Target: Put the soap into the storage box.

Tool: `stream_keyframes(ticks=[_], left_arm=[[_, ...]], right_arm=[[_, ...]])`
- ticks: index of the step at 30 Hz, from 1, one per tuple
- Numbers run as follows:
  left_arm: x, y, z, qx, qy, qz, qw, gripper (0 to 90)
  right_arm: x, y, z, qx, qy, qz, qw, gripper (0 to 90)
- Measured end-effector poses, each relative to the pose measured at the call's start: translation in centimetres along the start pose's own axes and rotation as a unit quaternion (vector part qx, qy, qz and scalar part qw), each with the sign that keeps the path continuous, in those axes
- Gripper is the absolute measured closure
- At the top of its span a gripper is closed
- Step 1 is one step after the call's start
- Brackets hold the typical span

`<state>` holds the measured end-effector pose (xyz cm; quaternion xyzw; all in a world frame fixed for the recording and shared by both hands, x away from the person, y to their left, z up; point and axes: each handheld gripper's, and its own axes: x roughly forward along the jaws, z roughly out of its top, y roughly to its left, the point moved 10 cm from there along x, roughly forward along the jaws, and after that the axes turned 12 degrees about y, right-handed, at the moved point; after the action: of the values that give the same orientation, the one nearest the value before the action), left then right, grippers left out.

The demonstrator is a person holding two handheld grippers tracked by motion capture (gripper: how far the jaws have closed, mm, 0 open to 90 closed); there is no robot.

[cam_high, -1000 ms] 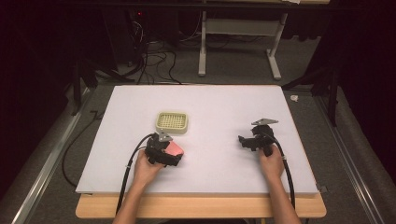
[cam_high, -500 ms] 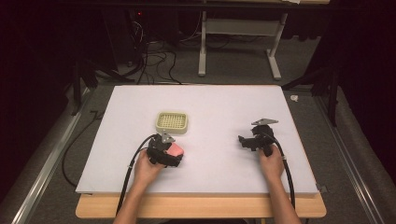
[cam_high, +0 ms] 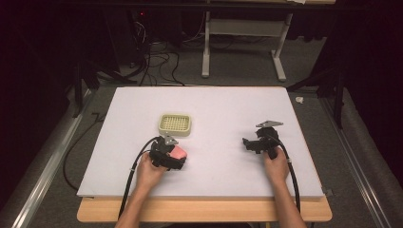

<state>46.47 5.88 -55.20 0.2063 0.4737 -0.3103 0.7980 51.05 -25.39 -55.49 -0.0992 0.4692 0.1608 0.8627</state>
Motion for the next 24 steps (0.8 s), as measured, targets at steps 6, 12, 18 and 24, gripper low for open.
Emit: stream_keyframes(ticks=[6, 12, 18, 24], left_arm=[[-0.4, 0.1, 0.1, -0.006, -0.010, 0.000, 0.9999, 13.6], [-1.0, 0.3, 0.3, -0.013, -0.022, -0.002, 0.9997, 13.8], [-1.9, 0.6, 0.5, -0.023, -0.035, -0.004, 0.9991, 13.9], [-2.5, 0.9, 0.8, -0.036, -0.047, -0.012, 0.9982, 13.9]], right_arm=[[0.0, 0.0, 0.0, 0.000, 0.000, 0.000, 1.0000, 13.9], [0.0, 0.0, 0.0, 0.000, 0.000, 0.000, 1.0000, 13.9], [0.0, 0.0, 0.0, 0.000, 0.000, 0.000, 1.0000, 13.9], [0.0, 0.0, 0.0, 0.000, 0.000, 0.000, 1.0000, 13.9]])
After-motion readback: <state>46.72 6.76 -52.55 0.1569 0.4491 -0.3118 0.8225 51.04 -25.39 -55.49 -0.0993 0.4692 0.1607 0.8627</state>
